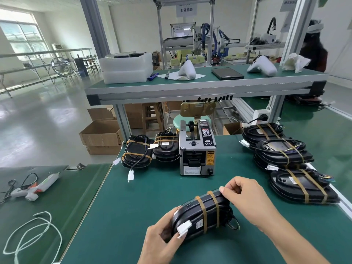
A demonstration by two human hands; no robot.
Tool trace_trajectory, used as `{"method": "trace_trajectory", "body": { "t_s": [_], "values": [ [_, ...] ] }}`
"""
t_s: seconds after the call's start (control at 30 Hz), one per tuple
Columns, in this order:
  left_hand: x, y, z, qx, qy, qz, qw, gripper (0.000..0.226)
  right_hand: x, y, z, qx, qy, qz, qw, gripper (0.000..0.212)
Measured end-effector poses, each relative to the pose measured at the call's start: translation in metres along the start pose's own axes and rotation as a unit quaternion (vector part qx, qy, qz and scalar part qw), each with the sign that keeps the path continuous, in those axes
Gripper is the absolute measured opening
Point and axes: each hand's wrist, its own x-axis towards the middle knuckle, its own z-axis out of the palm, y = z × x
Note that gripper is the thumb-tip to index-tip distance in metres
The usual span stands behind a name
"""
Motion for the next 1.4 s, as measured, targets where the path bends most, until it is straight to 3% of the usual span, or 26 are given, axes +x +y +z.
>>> {"method": "trace_trajectory", "body": {
  "t_s": [0.5, 0.73, 1.0, 1.4],
  "values": [
    [-0.001, 0.001, 0.0, 0.005, -0.001, 0.009, 1.0, 0.056, 0.0, 0.003, 0.004, 0.029, 0.012, 0.027, 0.999, 0.023],
    [0.0, 0.002, 0.0, 0.007, 0.003, 0.008, 1.0, 0.057, 0.002, 0.013, 0.013, 0.178, -0.02, 0.073, 0.981, 0.015],
    [0.001, -0.001, -0.001, 0.019, 0.006, 0.03, 0.999, 0.051, 0.0, 0.017, 0.017, 0.202, -0.012, 0.071, 0.977, 0.011],
    [0.0, 0.0, -0.001, 0.017, 0.001, 0.023, 1.0, 0.052, 0.003, 0.017, 0.021, 0.229, -0.029, 0.086, 0.969, 0.029]
  ]
}}
